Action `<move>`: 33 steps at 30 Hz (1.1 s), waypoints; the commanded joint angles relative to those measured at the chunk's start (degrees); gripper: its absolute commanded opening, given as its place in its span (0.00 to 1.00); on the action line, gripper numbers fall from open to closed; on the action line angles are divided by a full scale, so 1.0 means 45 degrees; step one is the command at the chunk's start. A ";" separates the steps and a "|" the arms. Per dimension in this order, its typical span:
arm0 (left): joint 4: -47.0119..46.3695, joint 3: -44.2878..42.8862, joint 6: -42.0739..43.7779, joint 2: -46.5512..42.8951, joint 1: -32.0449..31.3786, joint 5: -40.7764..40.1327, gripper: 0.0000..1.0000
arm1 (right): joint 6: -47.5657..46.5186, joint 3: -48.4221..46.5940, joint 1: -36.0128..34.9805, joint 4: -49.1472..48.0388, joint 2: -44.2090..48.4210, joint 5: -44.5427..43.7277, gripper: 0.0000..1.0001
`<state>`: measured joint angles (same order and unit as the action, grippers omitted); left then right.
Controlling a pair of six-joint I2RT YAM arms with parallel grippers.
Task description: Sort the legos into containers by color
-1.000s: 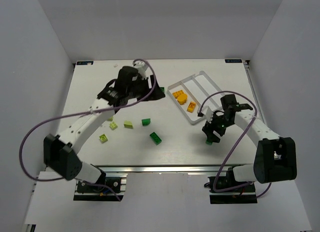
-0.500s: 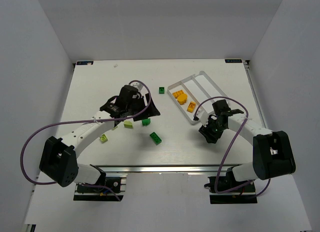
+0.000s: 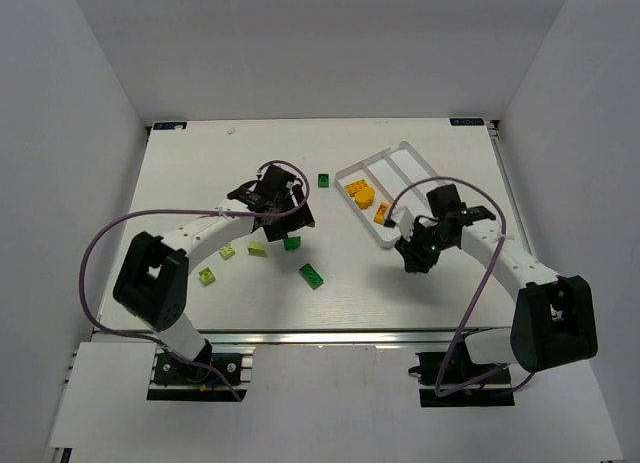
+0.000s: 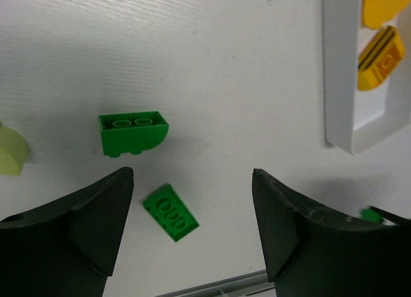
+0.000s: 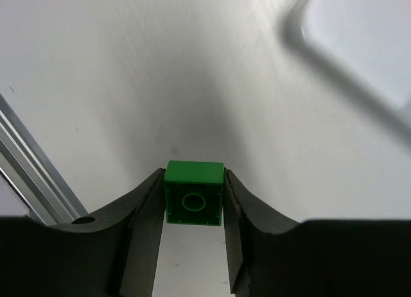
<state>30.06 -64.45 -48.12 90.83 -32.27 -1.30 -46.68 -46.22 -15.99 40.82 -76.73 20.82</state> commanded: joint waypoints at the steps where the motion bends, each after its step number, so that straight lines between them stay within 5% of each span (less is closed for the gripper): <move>1: 0.1285 -0.1049 -0.0263 0.0674 -0.0094 -0.0922 0.84 | 0.0757 -0.2186 0.0018 0.0461 0.0411 0.1603 0.00; 11: 0.3240 -0.2904 -0.1943 0.2316 -0.0094 -0.1390 0.87 | 0.5232 -0.5195 0.0564 -0.2720 -0.2126 -0.1675 0.00; 25: 0.3475 -0.3257 -0.2920 0.3644 -0.0094 -0.1156 0.88 | 0.4963 -0.6877 0.1424 -0.4071 -0.5741 -0.2732 0.00; 27: 0.3456 -0.3315 -0.2979 0.3859 -0.0094 -0.1157 0.88 | 0.4846 -0.6975 0.1541 -0.4013 -0.6073 -0.2596 0.09; 28: 0.3494 -0.3393 -0.2979 0.3917 -0.0094 -0.1176 0.88 | 0.4787 -0.7092 0.1580 -0.3954 -0.6132 -0.2537 0.30; 31: 0.3631 -0.3568 -0.2999 0.4210 -0.0094 -0.1215 0.87 | 0.4766 -0.7443 0.1677 -0.3448 -0.6348 -0.2088 0.62; 33: 0.3729 -0.3667 -0.2999 0.4463 -0.0094 -0.1293 0.85 | 0.4747 -0.7445 0.1717 -0.3348 -0.6134 -0.1737 0.66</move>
<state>46.09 -78.61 -60.97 110.56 -32.42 -6.26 -24.75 -77.17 -8.64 25.10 -105.23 10.22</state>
